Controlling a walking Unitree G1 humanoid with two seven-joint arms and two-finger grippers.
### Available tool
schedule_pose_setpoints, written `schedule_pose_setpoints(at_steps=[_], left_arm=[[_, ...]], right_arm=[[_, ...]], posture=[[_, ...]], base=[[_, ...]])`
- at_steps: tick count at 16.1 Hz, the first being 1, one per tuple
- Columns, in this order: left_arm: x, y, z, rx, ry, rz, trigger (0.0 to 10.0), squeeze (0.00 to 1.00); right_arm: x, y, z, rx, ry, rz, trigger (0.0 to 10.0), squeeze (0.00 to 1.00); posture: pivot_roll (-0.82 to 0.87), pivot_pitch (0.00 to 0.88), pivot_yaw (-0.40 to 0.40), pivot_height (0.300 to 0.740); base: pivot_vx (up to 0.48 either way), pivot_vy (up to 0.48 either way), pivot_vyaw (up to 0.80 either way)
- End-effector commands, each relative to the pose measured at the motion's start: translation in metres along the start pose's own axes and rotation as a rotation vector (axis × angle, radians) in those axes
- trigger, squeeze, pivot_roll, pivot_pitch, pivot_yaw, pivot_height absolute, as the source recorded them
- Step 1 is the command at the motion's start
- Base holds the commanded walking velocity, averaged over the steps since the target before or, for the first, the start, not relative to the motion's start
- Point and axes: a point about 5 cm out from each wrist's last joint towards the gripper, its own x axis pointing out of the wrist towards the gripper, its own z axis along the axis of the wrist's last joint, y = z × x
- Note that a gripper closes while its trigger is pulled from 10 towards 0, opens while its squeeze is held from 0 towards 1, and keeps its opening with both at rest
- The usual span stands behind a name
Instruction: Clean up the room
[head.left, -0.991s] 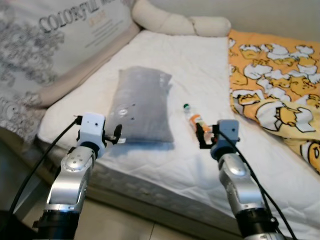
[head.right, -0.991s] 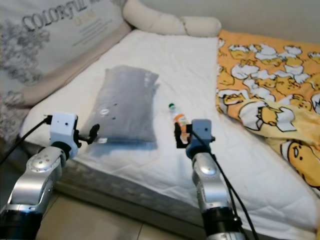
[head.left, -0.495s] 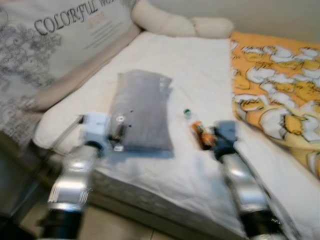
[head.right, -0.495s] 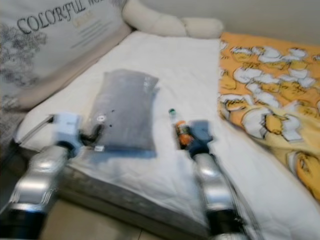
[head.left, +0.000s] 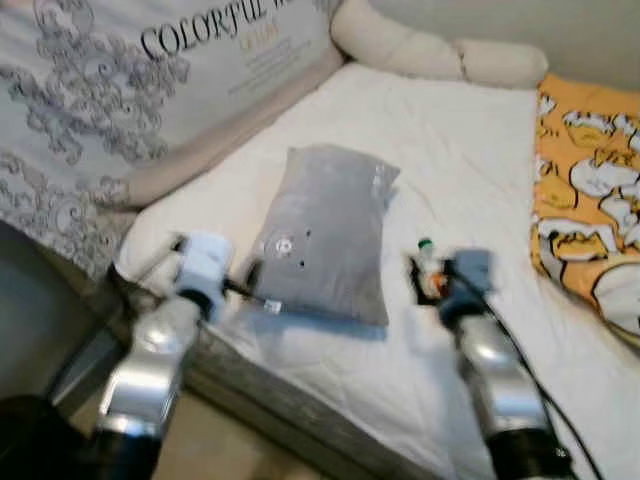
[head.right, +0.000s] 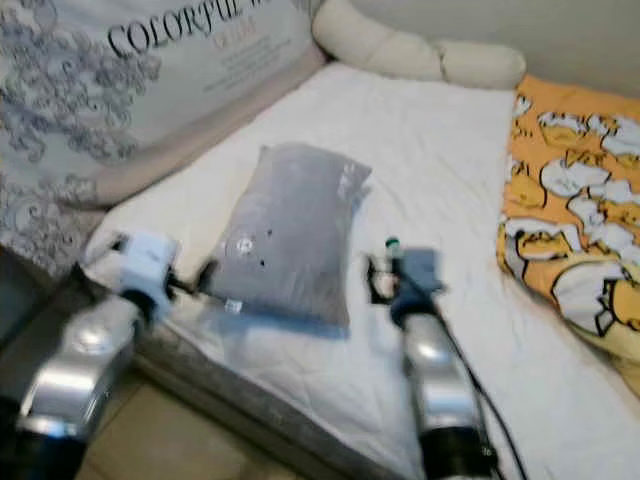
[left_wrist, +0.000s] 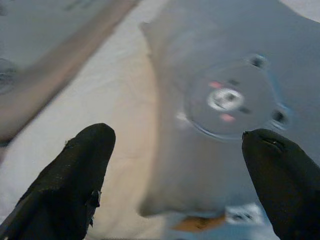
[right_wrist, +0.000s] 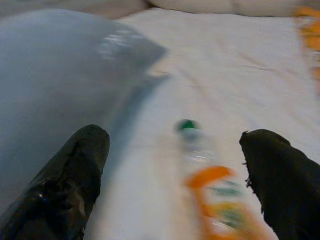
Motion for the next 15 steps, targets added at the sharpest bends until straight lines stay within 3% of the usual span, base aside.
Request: schedule_pose_setpoints(at_steps=[1, 4, 5, 6, 9, 11, 12, 13, 14, 15], left_arm=[[-0.004, 0.006, -0.002, 0.019, 0.009, 0.012, 10.0, 0.0], [-0.005, 0.007, -0.003, 0.028, 0.014, -0.004, 10.0, 0.0], [-0.004, 0.008, -0.002, 0.037, 0.014, -0.018, 10.0, 0.0], [-0.004, 0.008, -0.001, 0.052, 0.017, -0.051, 10.0, 0.0], [-0.008, 0.005, 0.001, 0.103, 0.027, -0.145, 10.0, 0.0], [-0.015, 0.008, -0.001, 0.132, 0.044, -0.223, 10.0, 0.0], [-0.02, 0.009, -0.002, 0.147, 0.056, -0.258, 10.0, 0.0], [-0.021, 0.01, -0.002, 0.154, 0.061, -0.271, 10.0, 0.0], [-0.025, 0.012, 0.0, 0.176, 0.069, -0.297, 10.0, 0.0], [-0.026, 0.012, 0.0, 0.18, 0.071, -0.302, 10.0, 0.0]], right_arm=[[0.001, -0.003, -0.003, -0.047, 0.011, -0.022, 10.0, 1.0], [0.013, -0.005, -0.014, -0.082, 0.164, 0.025, 10.0, 1.0], [0.021, -0.006, -0.021, -0.158, 0.275, 0.044, 10.0, 1.0], [0.03, -0.009, -0.012, -0.105, 0.257, 0.038, 10.0, 1.0], [0.048, -0.024, 0.0, -0.213, 0.295, -0.017, 10.0, 1.0], [0.056, -0.039, 0.007, -0.345, 0.367, -0.061, 10.0, 1.0], [0.059, -0.045, 0.012, -0.383, 0.383, -0.069, 10.0, 0.76], [0.06, -0.046, 0.014, -0.372, 0.39, -0.06, 10.0, 0.76], [0.062, -0.048, 0.017, -0.304, 0.399, -0.046, 10.0, 0.0], [0.062, -0.05, 0.017, -0.307, 0.401, -0.053, 10.0, 0.0]], posture=[[0.07, 0.0, 0.024, 0.74], [0.08, 0.0, 0.028, 0.74], [0.08, 0.0, 0.028, 0.74], [0.09, 0.0, 0.021, 0.74], [0.13, 0.0, 0.008, 0.74], [0.15, 0.0, 0.009, 0.74], [0.16, 0.0, 0.009, 0.74], [0.16, 0.0, 0.01, 0.74], [0.18, 0.0, 0.007, 0.74], [0.19, 0.0, 0.008, 0.74]], base=[[0.0, 0.0, 0.0], [0.0, 0.0, 0.0], [0.0, 0.0, 0.0], [0.0, 0.0, 0.0], [0.0, 0.0, 0.0], [0.0, 0.0, 0.0], [0.0, 0.0, 0.0], [0.0, 0.0, 0.0], [0.0, 0.0, 0.0], [0.0, 0.0, 0.0]])
